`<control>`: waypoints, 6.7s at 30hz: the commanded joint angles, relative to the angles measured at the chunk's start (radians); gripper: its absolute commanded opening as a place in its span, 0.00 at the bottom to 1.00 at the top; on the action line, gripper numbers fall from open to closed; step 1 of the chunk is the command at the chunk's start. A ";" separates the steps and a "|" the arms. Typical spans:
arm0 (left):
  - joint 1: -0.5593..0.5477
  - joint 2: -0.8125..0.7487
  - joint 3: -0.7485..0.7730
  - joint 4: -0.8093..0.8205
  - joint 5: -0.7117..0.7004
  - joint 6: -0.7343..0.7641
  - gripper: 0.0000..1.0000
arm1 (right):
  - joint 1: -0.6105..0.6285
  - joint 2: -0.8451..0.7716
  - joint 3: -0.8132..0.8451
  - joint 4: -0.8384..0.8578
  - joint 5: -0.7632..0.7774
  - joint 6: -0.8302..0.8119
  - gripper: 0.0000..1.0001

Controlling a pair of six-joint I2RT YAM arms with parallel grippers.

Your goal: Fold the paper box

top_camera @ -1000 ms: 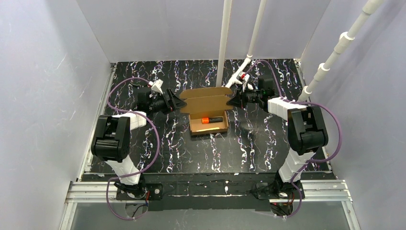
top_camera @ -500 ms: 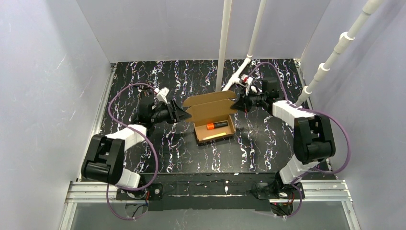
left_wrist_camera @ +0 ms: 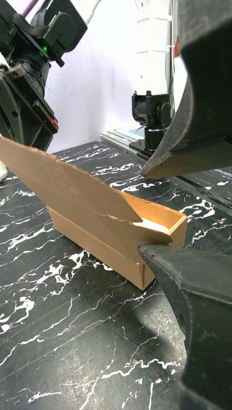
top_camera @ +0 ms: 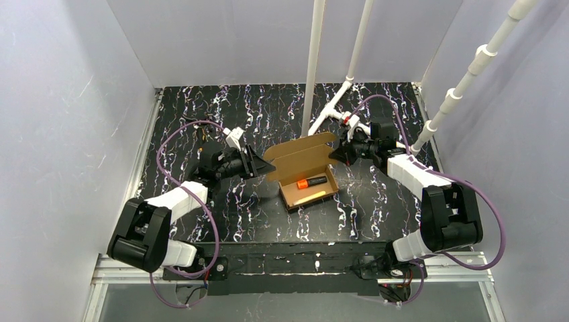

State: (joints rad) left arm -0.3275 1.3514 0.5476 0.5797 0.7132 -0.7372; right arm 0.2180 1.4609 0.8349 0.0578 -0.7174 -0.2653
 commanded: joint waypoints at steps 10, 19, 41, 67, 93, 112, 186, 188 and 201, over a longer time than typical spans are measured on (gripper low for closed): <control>-0.054 -0.070 -0.065 0.029 -0.129 0.033 0.51 | 0.002 -0.004 -0.016 0.045 -0.026 0.014 0.01; -0.143 -0.074 -0.064 0.037 -0.290 0.189 0.21 | 0.001 0.001 -0.023 0.062 -0.063 0.031 0.01; -0.134 -0.214 0.027 -0.307 -0.167 0.732 0.03 | -0.204 0.015 0.254 -0.907 -0.354 -0.877 0.60; -0.134 -0.255 0.025 -0.311 -0.145 0.705 0.02 | 0.001 -0.002 0.019 -0.130 -0.185 -0.230 0.17; -0.134 -0.238 0.006 -0.293 -0.166 0.666 0.02 | -0.055 0.002 0.037 -0.327 -0.291 -0.357 0.19; -0.134 -0.197 0.013 -0.281 -0.189 0.613 0.02 | 0.021 -0.006 0.046 -0.289 -0.217 -0.324 0.18; -0.105 -0.173 -0.009 -0.205 -0.103 0.561 0.01 | 0.081 0.068 -0.016 0.001 -0.191 -0.054 0.53; -0.105 -0.175 -0.016 -0.190 -0.092 0.558 0.01 | 0.081 0.076 -0.019 0.008 -0.228 -0.051 0.55; -0.105 -0.175 -0.020 -0.147 -0.047 0.553 0.01 | 0.081 0.061 -0.057 0.104 -0.345 0.018 0.64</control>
State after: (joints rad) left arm -0.4076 1.1969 0.5293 0.3428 0.5301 -0.1711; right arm 0.2749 1.5284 0.7860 0.0486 -0.9550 -0.3145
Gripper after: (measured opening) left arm 0.019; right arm 0.632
